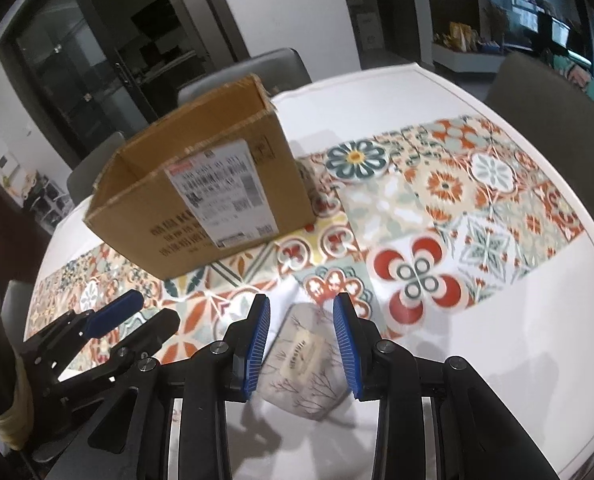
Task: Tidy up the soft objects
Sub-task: 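Move both tools back toward the white cloth and patterned pouch, then grasp the white cloth with the left tool while the right tool grasps the patterned pouch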
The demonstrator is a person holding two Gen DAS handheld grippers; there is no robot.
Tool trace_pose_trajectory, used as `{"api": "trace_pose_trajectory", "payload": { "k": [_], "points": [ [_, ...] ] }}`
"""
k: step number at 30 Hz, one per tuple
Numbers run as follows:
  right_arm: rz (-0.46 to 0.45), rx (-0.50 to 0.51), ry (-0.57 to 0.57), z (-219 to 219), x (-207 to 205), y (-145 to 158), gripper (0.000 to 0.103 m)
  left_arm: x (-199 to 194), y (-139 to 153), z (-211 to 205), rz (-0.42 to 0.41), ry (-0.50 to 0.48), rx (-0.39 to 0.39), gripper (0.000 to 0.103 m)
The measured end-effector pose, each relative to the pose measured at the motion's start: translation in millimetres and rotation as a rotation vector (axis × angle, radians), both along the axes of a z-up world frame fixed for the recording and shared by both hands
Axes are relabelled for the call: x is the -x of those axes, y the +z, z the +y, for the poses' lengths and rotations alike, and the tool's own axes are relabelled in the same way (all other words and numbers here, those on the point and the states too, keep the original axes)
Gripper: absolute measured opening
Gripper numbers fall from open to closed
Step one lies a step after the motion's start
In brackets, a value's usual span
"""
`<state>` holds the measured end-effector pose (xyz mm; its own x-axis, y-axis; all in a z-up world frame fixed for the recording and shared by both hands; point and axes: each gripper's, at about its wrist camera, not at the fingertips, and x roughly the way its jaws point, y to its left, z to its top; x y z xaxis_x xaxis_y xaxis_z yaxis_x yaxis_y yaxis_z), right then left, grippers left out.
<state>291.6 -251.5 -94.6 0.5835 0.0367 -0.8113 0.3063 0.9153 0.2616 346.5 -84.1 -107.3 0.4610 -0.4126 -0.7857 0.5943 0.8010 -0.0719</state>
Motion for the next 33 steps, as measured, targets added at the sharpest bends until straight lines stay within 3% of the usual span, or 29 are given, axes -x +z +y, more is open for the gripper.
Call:
{"api": "trace_pose_trajectory", "payload": {
  "k": [15,27,33],
  "points": [
    [0.148,-0.057,-0.051,-6,1,-54,0.035,-16,-50,-10,0.121,-0.046,-0.037,0.044],
    [0.189,-0.082,-0.063,-9,-3,-77,0.035,-30,-73,-20,0.168,-0.048,-0.035,0.044],
    [0.206,-0.101,-0.073,-12,-7,-86,0.035,-33,-83,-23,0.202,-0.040,-0.031,0.038]
  ]
}}
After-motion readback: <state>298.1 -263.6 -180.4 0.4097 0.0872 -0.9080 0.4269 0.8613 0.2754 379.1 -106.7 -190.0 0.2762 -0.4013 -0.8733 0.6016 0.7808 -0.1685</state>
